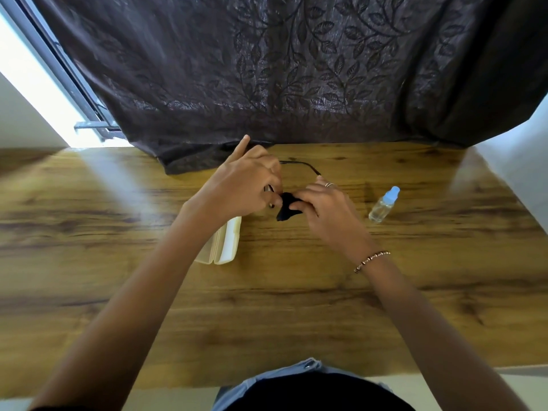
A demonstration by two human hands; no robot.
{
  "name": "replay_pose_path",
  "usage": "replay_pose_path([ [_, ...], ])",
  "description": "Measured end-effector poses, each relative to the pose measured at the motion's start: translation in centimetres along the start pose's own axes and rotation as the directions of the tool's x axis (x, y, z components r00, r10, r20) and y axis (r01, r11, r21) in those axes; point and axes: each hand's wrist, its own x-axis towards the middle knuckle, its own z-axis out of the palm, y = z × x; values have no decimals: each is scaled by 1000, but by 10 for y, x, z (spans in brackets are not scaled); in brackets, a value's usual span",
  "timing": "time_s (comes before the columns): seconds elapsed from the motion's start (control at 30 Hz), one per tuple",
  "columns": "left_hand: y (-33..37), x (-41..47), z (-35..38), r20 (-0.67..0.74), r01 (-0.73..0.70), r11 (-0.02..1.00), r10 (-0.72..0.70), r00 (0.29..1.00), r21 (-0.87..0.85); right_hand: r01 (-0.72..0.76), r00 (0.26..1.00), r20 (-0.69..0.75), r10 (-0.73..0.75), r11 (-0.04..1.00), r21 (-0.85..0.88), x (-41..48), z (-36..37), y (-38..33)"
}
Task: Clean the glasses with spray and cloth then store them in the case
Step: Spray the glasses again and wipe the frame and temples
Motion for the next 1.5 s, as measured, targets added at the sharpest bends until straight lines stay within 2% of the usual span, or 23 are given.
replay_pose_path([
  [0.2, -18, -8, -3, 18, 58, 998, -57, 998, -24, -91, 995, -47, 93, 995, 45, -6, -14, 22],
  [0.3, -6, -6, 6, 26, 29, 997, -28, 999, -65, -39, 999, -32, 39, 999, 11, 0, -15, 12],
  [0.43, 5, -6, 16, -45, -11, 999, 9, 999, -46, 78, 996, 45, -72, 987, -138, 5, -8, -4],
  [0.6, -1, -13, 10, -199, -20, 997, 4, 980, -75, 56, 998, -31, -62, 987, -153, 2, -11, 2],
  [0.77, -7, -15, 9, -213, 37, 998, -47, 976, -49, -13, 999, -41, 3, 974, -226, -6, -15, 15],
  [0.9, 12, -3, 11, -212, 21, 1000, -20, 977, 2, 37, 992, -107, -65, 969, -243, 0, -6, 2],
  [1.07, 9, -3, 4, -300, 8, 1000, -9, 954, -5, 56, 971, -215, -105, 973, -224, 5, -7, 1],
  [1.23, -13, -14, -6, -341, 74, 997, -72, 937, -6, -72, 985, -170, 39, 978, -195, -8, -11, 24],
  [1.3, -13, -13, -5, -332, 81, 997, -75, 940, 4, -85, 982, -183, 53, 981, -174, -8, -12, 25],
  [1.43, 5, -3, 1, -319, 39, 999, -29, 947, 24, 28, 970, -230, -77, 978, -208, 9, -6, 7],
  [1.5, 5, 0, 0, -342, 37, 999, -27, 939, 24, 35, 966, -245, -85, 979, -202, 14, -4, 3],
])
